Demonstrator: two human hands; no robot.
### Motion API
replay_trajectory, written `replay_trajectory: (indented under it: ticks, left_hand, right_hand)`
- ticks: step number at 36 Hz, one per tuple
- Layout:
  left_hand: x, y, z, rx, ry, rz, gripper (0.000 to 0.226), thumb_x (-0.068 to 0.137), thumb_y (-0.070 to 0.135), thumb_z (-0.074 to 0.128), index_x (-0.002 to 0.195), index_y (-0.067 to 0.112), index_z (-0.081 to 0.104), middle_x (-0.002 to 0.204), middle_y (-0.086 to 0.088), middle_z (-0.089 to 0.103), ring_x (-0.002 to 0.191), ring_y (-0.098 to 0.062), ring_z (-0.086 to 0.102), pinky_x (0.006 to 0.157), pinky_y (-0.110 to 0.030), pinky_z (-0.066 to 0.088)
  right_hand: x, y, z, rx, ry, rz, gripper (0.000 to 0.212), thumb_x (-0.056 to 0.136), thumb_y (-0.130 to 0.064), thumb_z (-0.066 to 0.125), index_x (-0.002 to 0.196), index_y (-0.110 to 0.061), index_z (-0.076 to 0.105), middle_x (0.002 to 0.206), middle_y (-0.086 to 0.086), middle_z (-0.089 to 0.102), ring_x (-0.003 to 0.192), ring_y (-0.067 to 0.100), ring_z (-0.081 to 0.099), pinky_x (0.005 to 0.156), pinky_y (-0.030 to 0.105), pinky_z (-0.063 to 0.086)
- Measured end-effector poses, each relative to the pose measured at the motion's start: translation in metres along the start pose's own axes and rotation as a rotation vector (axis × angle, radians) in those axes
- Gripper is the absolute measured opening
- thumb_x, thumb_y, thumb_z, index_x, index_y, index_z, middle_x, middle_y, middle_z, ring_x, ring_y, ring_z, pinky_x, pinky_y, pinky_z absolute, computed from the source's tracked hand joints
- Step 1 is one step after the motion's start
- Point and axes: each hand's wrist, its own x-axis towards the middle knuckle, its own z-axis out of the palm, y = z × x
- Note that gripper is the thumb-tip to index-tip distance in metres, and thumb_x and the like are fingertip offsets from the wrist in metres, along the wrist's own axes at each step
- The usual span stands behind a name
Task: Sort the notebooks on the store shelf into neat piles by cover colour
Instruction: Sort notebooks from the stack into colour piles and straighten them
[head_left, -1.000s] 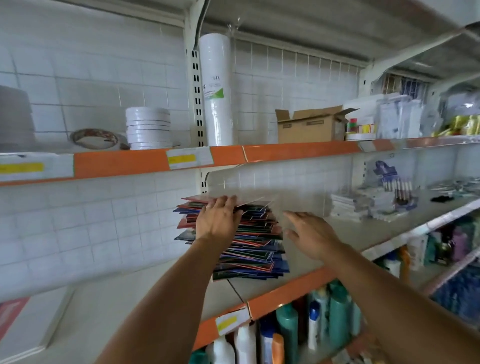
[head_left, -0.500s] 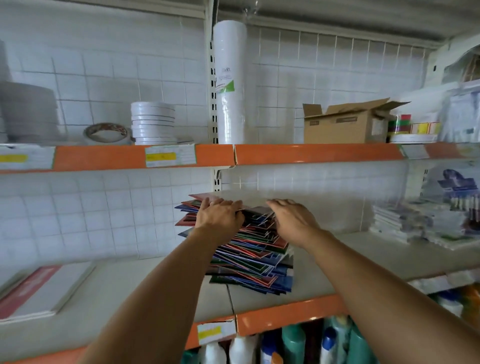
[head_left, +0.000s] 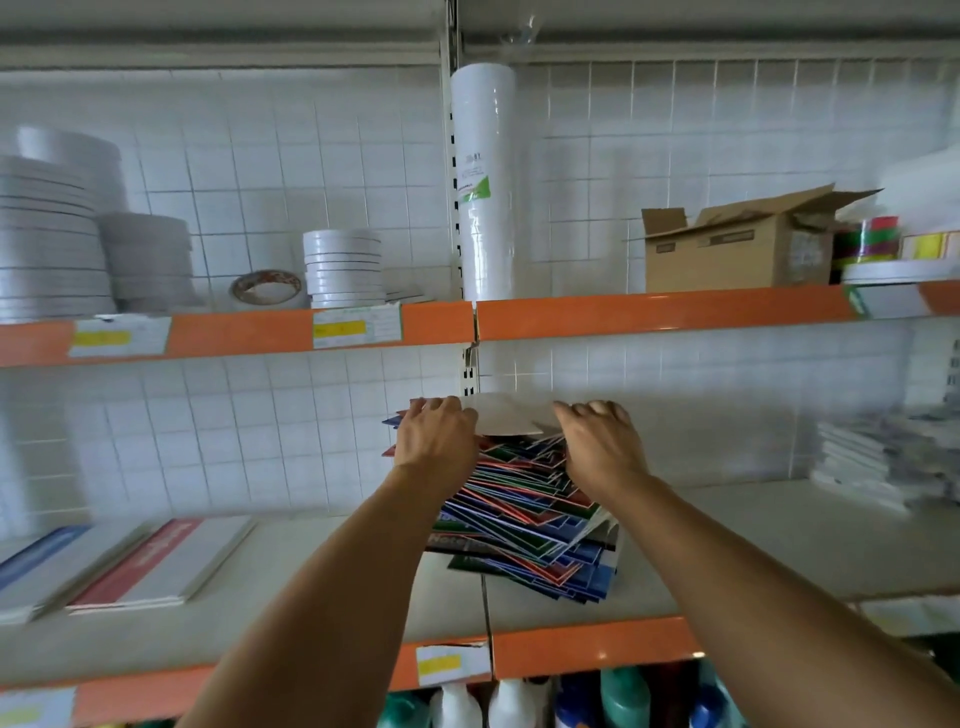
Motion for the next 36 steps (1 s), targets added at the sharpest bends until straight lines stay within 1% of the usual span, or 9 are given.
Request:
replay_trajectory:
  ticks: [5, 9, 15, 19, 24, 27, 33, 35, 36]
  left_hand:
    - [-0.003, 0.002, -0.004, -0.066, -0.028, -0.056, 0.032, 0.090, 0.003, 0.046, 0.120, 0.013, 0.052, 0.113, -0.010, 0.061, 0.100, -0.027, 0.059, 0.081, -0.037, 0.049]
    - [-0.002, -0.001, 0.000, -0.078, -0.035, -0.045, 0.035, 0.092, 0.001, 0.045, 0.125, 0.013, 0.046, 0.112, -0.013, 0.060, 0.093, -0.029, 0.062, 0.078, -0.040, 0.055]
    - [-0.004, -0.009, -0.001, -0.033, -0.020, 0.001, 0.042, 0.094, 0.002, 0.044, 0.132, 0.020, 0.042, 0.116, -0.012, 0.058, 0.096, -0.028, 0.060, 0.078, -0.040, 0.054]
    - [-0.009, -0.015, 0.000, -0.052, -0.002, -0.012, 0.039, 0.094, 0.004, 0.048, 0.129, 0.022, 0.047, 0.112, -0.009, 0.061, 0.094, -0.024, 0.060, 0.080, -0.037, 0.052]
    - [-0.019, -0.021, -0.002, -0.112, 0.005, -0.075, 0.042, 0.092, 0.003, 0.048, 0.129, 0.022, 0.046, 0.116, -0.008, 0.060, 0.097, -0.024, 0.060, 0.083, -0.036, 0.051]
    - [-0.028, -0.026, -0.006, -0.107, 0.011, -0.097, 0.039, 0.092, 0.004, 0.048, 0.127, 0.020, 0.046, 0.118, -0.007, 0.059, 0.100, -0.024, 0.059, 0.082, -0.035, 0.051]
    - [-0.059, -0.040, -0.019, -0.081, 0.029, -0.176, 0.046, 0.092, -0.001, 0.043, 0.133, 0.019, 0.045, 0.129, -0.006, 0.054, 0.109, -0.025, 0.056, 0.086, -0.035, 0.050]
    - [-0.072, -0.046, -0.023, -0.068, 0.026, -0.215, 0.049, 0.093, -0.001, 0.041, 0.136, 0.021, 0.043, 0.134, -0.004, 0.050, 0.111, -0.025, 0.055, 0.086, -0.035, 0.050]
    - [-0.078, -0.049, -0.026, -0.062, 0.023, -0.234, 0.049, 0.094, 0.000, 0.040, 0.138, 0.022, 0.042, 0.137, -0.003, 0.048, 0.111, -0.024, 0.055, 0.087, -0.035, 0.049]
  right_hand:
    - [0.001, -0.003, 0.000, -0.047, 0.015, -0.023, 0.056, 0.085, -0.001, 0.050, 0.139, -0.016, 0.043, 0.130, 0.003, 0.049, 0.122, 0.024, 0.040, 0.109, 0.035, 0.026]
    - [0.001, -0.003, -0.002, -0.018, 0.030, -0.039, 0.041, 0.085, 0.002, 0.048, 0.119, -0.016, 0.061, 0.115, 0.001, 0.053, 0.112, 0.021, 0.043, 0.100, 0.032, 0.033]
    - [0.001, -0.003, -0.013, 0.070, -0.048, -0.077, 0.038, 0.085, 0.007, 0.045, 0.119, -0.009, 0.049, 0.121, 0.005, 0.053, 0.113, 0.020, 0.046, 0.092, 0.029, 0.038]
    - [-0.006, -0.002, -0.022, 0.108, -0.169, -0.070, 0.049, 0.086, 0.014, 0.042, 0.129, -0.010, 0.040, 0.101, 0.006, 0.054, 0.088, 0.020, 0.052, 0.071, 0.028, 0.041]
    - [-0.013, -0.005, -0.027, 0.072, -0.167, -0.113, 0.071, 0.090, 0.013, 0.039, 0.148, -0.026, 0.028, 0.133, 0.007, 0.054, 0.105, 0.022, 0.058, 0.081, 0.032, 0.050]
    - [-0.016, -0.009, -0.031, 0.010, -0.141, -0.149, 0.073, 0.091, 0.011, 0.036, 0.150, -0.027, 0.021, 0.140, 0.008, 0.049, 0.109, 0.024, 0.059, 0.087, 0.034, 0.052]
    - [-0.013, -0.023, -0.033, -0.066, -0.147, -0.238, 0.086, 0.088, 0.012, 0.038, 0.152, -0.031, 0.000, 0.155, 0.013, 0.027, 0.070, 0.017, 0.061, 0.060, 0.029, 0.057]
    - [-0.012, -0.030, -0.031, -0.078, -0.131, -0.283, 0.089, 0.086, 0.013, 0.039, 0.153, -0.029, -0.001, 0.156, 0.012, 0.023, 0.089, 0.022, 0.064, 0.065, 0.030, 0.057]
    - [-0.012, -0.035, -0.032, -0.073, -0.122, -0.299, 0.087, 0.086, 0.014, 0.040, 0.153, -0.028, 0.001, 0.157, 0.011, 0.021, 0.106, 0.025, 0.061, 0.075, 0.032, 0.057]
